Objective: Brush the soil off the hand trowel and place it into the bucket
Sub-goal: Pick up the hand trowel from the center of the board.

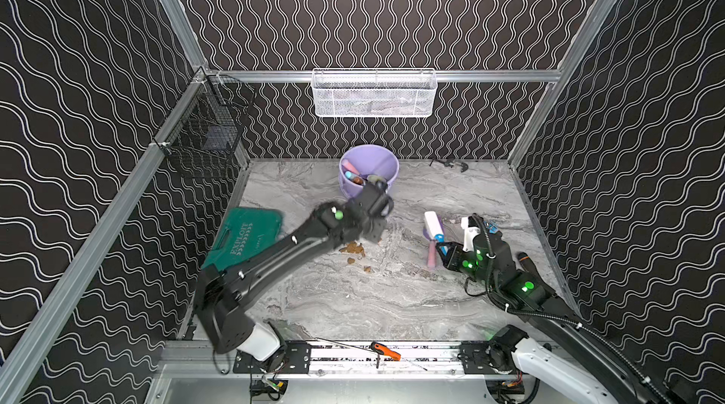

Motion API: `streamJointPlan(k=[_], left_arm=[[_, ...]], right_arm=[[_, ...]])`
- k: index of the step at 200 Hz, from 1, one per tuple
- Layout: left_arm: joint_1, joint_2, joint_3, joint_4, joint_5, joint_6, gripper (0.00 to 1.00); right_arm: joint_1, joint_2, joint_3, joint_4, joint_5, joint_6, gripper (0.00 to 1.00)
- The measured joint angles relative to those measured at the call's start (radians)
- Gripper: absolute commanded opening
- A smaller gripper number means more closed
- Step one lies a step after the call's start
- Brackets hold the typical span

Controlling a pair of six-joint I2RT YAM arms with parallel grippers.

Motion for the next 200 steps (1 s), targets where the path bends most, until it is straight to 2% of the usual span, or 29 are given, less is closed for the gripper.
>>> streamJointPlan(k=[11,22,55,119,155,200], left_arm=[[-0.065,-0.029,-0.099,0.072,-0.005,-0.061,0.41],[-0.123,-0.016,-0.141,0.131,-0.016,-0.105,0.46],[-0.22,0.113,-0.124,0.283,-0.029,-0.173,0.55],[-0.247,0.416,0.085,0.366,-0.025,-0.192,0.58],[-0.25,0.545,0.206,0.333,-0.042,-0.175,0.65],[-0.25,0.675,0.33,0.277,-0.062,-0.144,0.65]], right_arm=[[-0.035,-0.012,-0.02,-0.023,0.003,-0.008,0.0],[-0.073,-0.025,-0.046,-0.038,-0.001,-0.015,0.0],[-0.187,-0.063,-0.094,-0.069,-0.042,-0.027,0.0],[-0.387,-0.069,-0.108,-0.074,-0.144,-0.079,0.0],[-0.427,-0.073,-0.14,-0.069,-0.216,-0.079,0.0],[-0.437,-0.083,-0.173,-0.039,-0.266,-0.056,0.0]])
